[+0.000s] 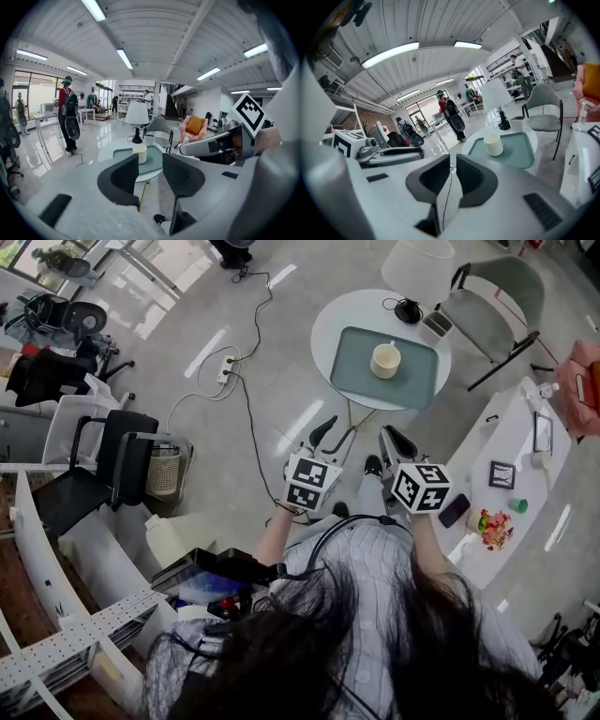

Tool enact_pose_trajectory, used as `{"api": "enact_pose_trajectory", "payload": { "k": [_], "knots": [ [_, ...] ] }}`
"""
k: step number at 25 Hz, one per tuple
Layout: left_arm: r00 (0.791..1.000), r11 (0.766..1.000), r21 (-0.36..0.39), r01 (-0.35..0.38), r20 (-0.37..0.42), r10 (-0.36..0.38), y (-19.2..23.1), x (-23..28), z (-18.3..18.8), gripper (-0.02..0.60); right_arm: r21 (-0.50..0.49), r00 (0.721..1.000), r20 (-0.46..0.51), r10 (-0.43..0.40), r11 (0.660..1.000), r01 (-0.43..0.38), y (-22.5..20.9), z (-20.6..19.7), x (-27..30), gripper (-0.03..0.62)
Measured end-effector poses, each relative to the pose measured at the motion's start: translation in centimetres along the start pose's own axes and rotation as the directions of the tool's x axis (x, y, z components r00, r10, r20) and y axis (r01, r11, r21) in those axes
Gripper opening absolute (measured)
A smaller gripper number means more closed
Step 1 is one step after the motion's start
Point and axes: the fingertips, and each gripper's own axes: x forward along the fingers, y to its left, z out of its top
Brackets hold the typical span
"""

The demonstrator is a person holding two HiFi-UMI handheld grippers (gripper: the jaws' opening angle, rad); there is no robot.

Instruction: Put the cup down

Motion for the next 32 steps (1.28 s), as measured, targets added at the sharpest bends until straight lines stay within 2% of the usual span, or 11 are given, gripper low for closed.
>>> {"api": "enact_pose_trajectory", "payload": {
  "k": [4,11,19,23,32],
  "knots": [
    [1.000,0.999,-0.038,-0.012,0.020,0.013,-0.2,-2.7,-0.9,0.149,0.009,1.000,0.009,0.001,1.000,-0.001,1.7,-1.6,-1.4,0.058],
    [1.000,0.999,-0.049,-0.018,0.008,0.018,-1.3,-6.1,-3.1,0.091,0.017,1.000,0.010,-0.028,0.999,0.028,3.5,-4.0,-4.1,0.058],
    [1.000,1.000,-0.026,-0.001,0.024,0.002,-3.8,-7.5,-3.2,0.057,0.015,0.998,0.019,-0.058,0.998,0.057,3.6,-5.0,-6.8,0.058],
    [0.999,0.999,-0.043,-0.008,0.044,0.010,-4.3,-8.1,-3.1,0.040,0.005,0.998,0.012,-0.058,0.998,0.058,4.3,-5.5,-7.8,0.058],
    [1.000,0.999,-0.048,0.011,0.022,-0.010,-7.2,-8.0,-4.7,0.028,0.012,0.998,-0.028,-0.064,0.998,0.064,4.1,-7.4,-9.8,0.058]
  ]
}}
